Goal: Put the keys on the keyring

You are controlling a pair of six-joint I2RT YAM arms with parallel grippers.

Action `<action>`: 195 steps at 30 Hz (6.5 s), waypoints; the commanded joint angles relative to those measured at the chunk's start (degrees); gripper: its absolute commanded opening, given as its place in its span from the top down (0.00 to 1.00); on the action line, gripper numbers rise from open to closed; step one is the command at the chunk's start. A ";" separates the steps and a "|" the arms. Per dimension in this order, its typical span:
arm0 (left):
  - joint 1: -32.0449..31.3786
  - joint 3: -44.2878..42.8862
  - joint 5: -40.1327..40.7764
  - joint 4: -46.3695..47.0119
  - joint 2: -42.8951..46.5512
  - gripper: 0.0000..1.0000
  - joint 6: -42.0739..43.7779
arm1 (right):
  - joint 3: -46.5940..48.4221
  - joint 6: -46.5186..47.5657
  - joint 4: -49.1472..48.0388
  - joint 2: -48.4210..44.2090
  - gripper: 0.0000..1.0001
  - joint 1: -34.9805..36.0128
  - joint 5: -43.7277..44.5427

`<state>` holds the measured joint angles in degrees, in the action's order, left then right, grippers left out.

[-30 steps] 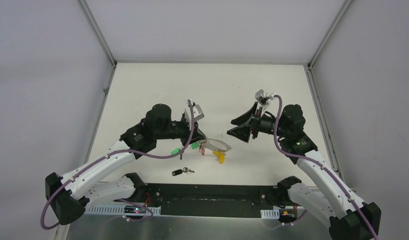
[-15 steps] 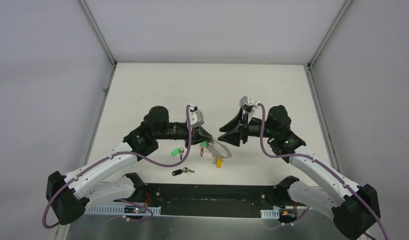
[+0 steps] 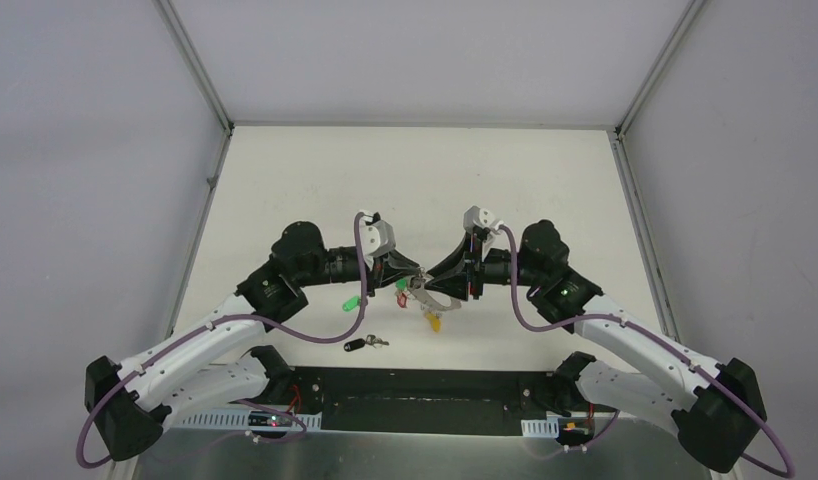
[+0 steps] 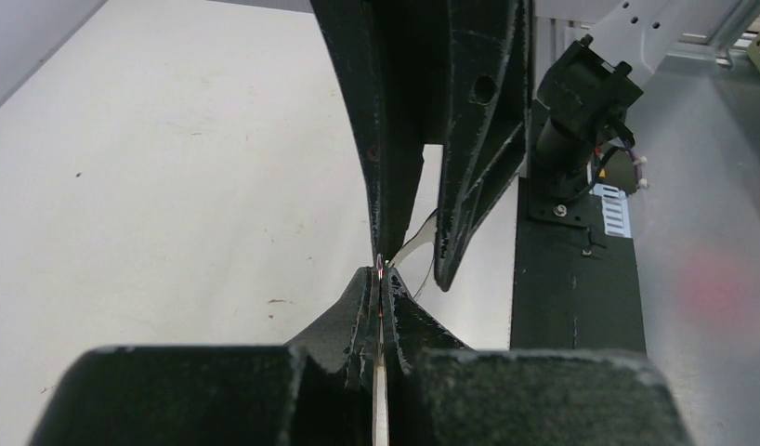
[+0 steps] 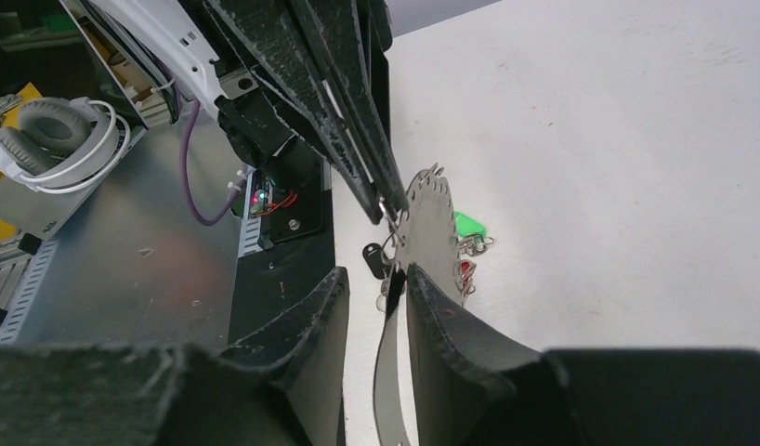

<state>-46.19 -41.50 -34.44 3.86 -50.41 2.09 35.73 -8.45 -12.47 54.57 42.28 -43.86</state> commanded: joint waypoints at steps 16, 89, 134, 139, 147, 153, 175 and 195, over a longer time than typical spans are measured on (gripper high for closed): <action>-0.46 0.04 -5.53 4.49 3.28 1.00 -0.26 | 4.29 4.02 2.86 -2.55 0.55 0.87 2.44; -0.46 -42.21 16.77 -53.80 -15.10 1.00 -19.93 | 25.98 24.23 39.40 8.12 1.00 20.91 55.07; -0.48 -56.42 11.77 -76.57 -21.93 1.00 -2.61 | 28.26 34.50 43.13 7.57 1.00 18.96 44.39; -0.48 -59.18 13.79 -78.04 -23.50 1.00 -2.98 | 29.22 35.57 43.59 8.06 1.00 18.63 44.97; -0.47 -66.82 16.42 -82.02 -26.88 1.00 -9.22 | 32.25 35.87 44.40 10.28 1.00 18.63 51.98; -0.44 -67.38 19.11 -82.02 -26.30 1.00 -10.39 | 33.43 34.20 43.52 10.23 1.00 18.63 52.32; -0.45 -16.03 16.60 -22.16 3.57 0.51 -39.82 | 20.05 -1.80 33.74 0.34 1.00 18.26 41.12; -0.55 -7.56 10.89 -5.51 -0.28 0.57 -51.77 | 15.03 -8.51 26.98 -5.33 1.00 16.19 36.03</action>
<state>-46.52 -49.23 -21.69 -6.96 -50.52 -47.59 49.80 -15.38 20.43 49.93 58.78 -6.59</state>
